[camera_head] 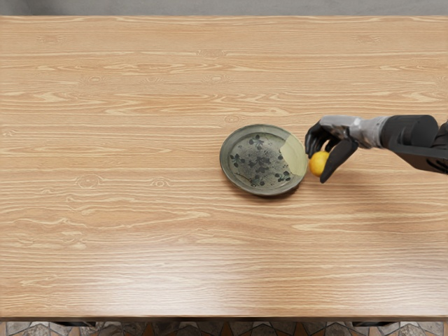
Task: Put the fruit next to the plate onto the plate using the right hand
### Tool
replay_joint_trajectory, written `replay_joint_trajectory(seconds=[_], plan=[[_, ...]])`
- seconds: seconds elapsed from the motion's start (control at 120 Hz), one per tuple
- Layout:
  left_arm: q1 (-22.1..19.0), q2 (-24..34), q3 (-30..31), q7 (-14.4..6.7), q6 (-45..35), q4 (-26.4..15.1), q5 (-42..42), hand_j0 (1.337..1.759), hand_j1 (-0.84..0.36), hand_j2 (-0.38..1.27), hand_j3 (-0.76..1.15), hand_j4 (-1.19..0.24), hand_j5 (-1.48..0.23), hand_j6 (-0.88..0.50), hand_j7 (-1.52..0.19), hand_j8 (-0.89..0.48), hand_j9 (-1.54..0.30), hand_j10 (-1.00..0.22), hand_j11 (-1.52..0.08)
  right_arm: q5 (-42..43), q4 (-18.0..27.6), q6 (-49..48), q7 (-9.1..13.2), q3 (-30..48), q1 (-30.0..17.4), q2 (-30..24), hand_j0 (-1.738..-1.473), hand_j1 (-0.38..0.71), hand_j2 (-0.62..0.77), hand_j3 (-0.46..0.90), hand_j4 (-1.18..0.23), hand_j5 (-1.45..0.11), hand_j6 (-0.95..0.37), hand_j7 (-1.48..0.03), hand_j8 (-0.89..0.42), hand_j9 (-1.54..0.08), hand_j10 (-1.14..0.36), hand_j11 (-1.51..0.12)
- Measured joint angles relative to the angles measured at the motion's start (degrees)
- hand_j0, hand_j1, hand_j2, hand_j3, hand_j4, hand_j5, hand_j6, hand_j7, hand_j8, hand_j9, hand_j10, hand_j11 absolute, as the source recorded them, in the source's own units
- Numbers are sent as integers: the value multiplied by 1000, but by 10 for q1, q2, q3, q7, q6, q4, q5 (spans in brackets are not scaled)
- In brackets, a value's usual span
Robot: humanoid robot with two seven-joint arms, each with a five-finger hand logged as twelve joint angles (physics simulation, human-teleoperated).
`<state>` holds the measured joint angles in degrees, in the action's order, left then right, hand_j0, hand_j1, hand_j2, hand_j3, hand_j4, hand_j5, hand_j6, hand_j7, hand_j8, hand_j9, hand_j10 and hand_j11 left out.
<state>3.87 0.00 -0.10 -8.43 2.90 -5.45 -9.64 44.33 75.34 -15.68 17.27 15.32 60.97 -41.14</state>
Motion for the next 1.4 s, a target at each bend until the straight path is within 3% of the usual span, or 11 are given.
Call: replay_joint_trajectory(seconds=[0.1, 0.283, 0.625, 0.933, 1.225, 1.4], plan=[[0, 0, 0, 0, 0, 0, 0, 1658, 325, 4, 0, -21, -27, -21, -27, -21, -27, -21, -27, -4, -1, -2, 1, 1, 9, 18, -1655, 217, 459, 0, -803, -1139, -677, -1081, -503, -1111, -600, -1125], [0, 0, 0, 0, 0, 0, 0, 1658, 325, 4, 0, -21, -27, -21, -27, -21, -27, -21, -27, -14, -6, 1, 3, 1, 24, 49, -1655, 214, 463, 0, -804, -1141, -686, -1082, -511, -1113, -606, -1119], [0, 0, 0, 0, 0, 0, 0, 1658, 325, 4, 0, -21, -27, -21, -27, -21, -27, -21, -27, -7, -69, 19, 2, 0, 29, 127, -1655, 203, 453, 0, -806, -1135, -695, -1082, -523, -1115, -611, -1117], [0, 0, 0, 0, 0, 0, 0, 1658, 325, 4, 0, -21, -27, -21, -27, -21, -27, -21, -27, 5, -92, 27, 2, -1, 29, 164, -1656, 251, 544, 0, -774, -1058, -702, -1026, -529, -1042, -603, -1049], [0, 0, 0, 0, 0, 0, 0, 1658, 325, 4, 0, -21, -27, -21, -27, -21, -27, -21, -26, 0, -102, 28, 2, 0, 28, 168, -1657, 227, 144, 0, -574, -761, -558, -752, -458, -756, -512, -758], [0, 0, 0, 0, 0, 0, 0, 1658, 325, 4, 0, -21, -27, -21, -27, -21, -27, -21, -26, -3, -104, 28, 2, 0, 29, 168, -1658, 155, 19, 0, -460, -605, -454, -600, -411, -603, -431, -603]])
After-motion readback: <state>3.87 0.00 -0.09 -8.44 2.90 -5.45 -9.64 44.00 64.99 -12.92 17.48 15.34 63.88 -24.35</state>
